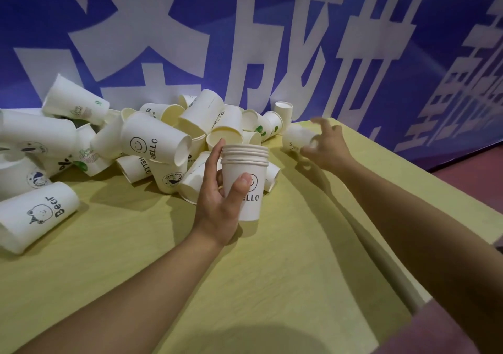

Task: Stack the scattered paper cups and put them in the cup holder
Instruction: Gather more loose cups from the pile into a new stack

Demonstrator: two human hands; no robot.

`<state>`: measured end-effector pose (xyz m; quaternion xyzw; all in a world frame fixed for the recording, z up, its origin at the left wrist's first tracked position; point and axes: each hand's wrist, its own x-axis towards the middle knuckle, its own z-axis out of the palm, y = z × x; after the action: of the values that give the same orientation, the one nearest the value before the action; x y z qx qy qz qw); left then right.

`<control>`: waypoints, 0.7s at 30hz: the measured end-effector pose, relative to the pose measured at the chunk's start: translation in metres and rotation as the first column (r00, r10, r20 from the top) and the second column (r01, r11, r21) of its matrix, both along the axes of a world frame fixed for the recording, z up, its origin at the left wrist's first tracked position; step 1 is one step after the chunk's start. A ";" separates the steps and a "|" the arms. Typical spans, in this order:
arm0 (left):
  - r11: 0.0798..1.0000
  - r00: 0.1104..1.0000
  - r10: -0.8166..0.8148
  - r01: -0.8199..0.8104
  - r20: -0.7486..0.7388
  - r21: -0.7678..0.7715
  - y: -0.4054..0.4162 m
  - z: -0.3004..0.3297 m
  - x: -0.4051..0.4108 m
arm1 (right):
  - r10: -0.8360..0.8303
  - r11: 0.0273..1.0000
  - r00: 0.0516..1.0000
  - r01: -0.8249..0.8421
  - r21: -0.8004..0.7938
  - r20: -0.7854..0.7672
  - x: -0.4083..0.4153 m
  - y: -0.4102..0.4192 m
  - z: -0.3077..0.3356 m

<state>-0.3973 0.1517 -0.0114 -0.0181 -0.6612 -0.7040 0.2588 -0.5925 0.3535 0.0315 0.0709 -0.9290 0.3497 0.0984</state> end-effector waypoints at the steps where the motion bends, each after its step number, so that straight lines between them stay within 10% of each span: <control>1: 1.000 1.000 -0.001 0.001 -0.001 -0.005 0.000 0.001 0.001 | -0.002 0.999 0.999 0.000 0.038 0.048 0.006 0.002 -0.002; 13: 1.000 1.000 -0.005 0.005 0.006 0.001 -0.003 0.001 0.003 | 0.116 0.926 0.955 -0.204 0.318 0.274 -0.011 -0.025 0.032; 17: 0.999 0.999 -0.038 0.038 0.003 -0.012 -0.002 0.000 0.001 | 0.214 0.975 0.974 -0.209 -0.072 0.075 0.008 -0.032 0.053; 21: 0.998 0.998 -0.056 0.056 -0.002 -0.027 0.001 0.000 0.002 | 0.407 0.765 0.909 -0.392 -0.510 -0.088 0.066 -0.056 0.069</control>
<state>-0.3949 0.1524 -0.0111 -0.0410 -0.6694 -0.7020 0.2395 -0.5268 0.2975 0.1002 0.2330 -0.7651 0.5998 0.0243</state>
